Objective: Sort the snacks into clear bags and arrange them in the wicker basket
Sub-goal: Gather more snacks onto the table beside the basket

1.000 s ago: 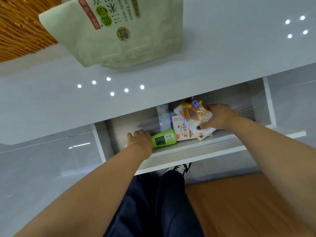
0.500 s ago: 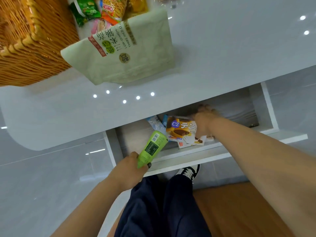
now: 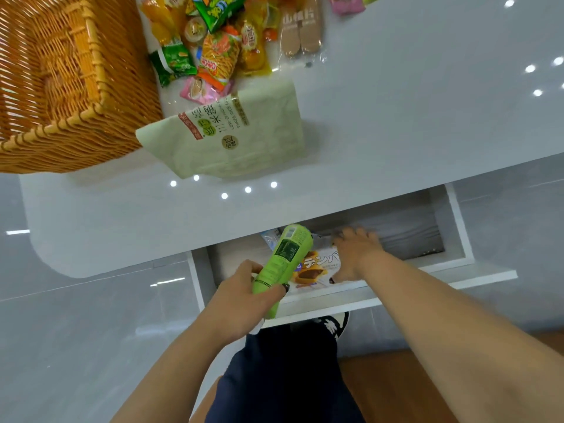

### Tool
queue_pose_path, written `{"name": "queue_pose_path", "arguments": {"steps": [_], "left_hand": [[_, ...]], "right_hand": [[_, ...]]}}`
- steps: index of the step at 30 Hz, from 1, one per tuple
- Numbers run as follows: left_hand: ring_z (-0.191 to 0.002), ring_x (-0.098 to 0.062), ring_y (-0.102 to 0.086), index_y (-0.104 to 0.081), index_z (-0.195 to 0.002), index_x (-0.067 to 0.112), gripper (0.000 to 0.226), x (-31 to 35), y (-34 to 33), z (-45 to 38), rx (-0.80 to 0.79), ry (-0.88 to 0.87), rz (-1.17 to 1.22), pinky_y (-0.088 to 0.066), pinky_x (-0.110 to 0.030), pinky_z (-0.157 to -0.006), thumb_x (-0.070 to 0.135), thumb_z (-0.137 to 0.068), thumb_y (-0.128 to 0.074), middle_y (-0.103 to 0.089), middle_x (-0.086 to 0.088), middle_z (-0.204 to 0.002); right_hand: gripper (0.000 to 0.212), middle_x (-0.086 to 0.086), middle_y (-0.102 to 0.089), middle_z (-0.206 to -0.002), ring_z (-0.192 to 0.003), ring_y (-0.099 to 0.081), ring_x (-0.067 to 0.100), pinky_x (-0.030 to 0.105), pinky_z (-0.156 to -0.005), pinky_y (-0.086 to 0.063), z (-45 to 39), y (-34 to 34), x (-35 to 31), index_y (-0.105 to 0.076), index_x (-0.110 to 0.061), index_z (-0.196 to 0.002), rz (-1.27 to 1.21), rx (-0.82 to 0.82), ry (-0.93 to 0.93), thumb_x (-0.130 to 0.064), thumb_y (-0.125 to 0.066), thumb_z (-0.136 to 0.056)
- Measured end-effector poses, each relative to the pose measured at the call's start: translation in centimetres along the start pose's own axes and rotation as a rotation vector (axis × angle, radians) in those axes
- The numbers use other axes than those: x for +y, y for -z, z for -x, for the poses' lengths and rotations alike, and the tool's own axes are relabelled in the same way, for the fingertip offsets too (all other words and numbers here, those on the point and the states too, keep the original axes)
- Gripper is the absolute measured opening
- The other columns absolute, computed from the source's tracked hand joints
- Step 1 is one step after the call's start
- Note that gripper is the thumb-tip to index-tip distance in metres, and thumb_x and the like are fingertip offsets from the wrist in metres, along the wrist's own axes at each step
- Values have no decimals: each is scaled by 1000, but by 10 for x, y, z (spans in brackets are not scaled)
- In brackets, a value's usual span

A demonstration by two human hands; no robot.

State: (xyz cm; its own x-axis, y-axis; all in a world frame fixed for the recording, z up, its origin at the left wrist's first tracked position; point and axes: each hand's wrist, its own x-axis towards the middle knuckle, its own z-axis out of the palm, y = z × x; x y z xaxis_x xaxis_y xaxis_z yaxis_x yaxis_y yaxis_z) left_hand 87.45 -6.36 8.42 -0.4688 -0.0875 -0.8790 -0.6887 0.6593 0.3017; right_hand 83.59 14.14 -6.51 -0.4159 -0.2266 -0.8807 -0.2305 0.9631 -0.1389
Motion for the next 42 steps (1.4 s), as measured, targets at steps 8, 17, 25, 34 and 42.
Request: {"name": "queue_pose_path", "arguments": {"steps": [8, 17, 25, 34, 42], "left_hand": [[-71, 1, -61, -58, -113, 29, 24, 111, 9, -24, 90, -305, 368, -52, -18, -68, 32, -89, -64, -65, 10, -91], [-63, 7, -58, -57, -118, 29, 30, 219, 151, -79, 275, -691, 37, -47, -12, -56, 35, -90, -65, -64, 13, -92], [-105, -26, -59, -44, -140, 21, 57, 180, 196, -176, 170, -488, -454, -47, -29, -82, 25, -89, -69, -59, -8, -124], [-126, -22, -49, -49, -141, 20, 59, 175, 191, -187, 247, -496, -383, -35, -23, -94, 23, -86, -70, -53, -3, -139], [-105, -10, -59, -64, -119, 16, 31, 144, 189, -129, 591, -691, -9, -44, -17, -94, 3, -93, -55, -64, 5, -115]], "right_hand": [[98, 10, -11, -158, -145, -8, 34, 61, -111, -17, -25, 6, -6, -15, -16, -152, 127, -76, -52, -49, -70, -77], [101, 6, -22, -156, -142, -26, 28, 57, -114, -21, -28, 20, -5, -9, -20, -152, -49, -126, -48, -47, -71, -78], [86, 6, -30, -150, -136, -31, 30, 42, -111, -30, -19, 19, -16, -22, -18, -149, 2, -68, 17, -33, -70, -78], [77, -11, -32, -142, -129, -35, 14, 34, -107, -32, 79, 82, -15, -29, -29, -141, -240, 22, 206, -49, -63, -75], [82, 9, -72, -106, -97, -69, 26, 31, -73, -57, 114, 148, 74, -67, -11, -111, -1725, 96, 167, -39, -94, -39]]}}
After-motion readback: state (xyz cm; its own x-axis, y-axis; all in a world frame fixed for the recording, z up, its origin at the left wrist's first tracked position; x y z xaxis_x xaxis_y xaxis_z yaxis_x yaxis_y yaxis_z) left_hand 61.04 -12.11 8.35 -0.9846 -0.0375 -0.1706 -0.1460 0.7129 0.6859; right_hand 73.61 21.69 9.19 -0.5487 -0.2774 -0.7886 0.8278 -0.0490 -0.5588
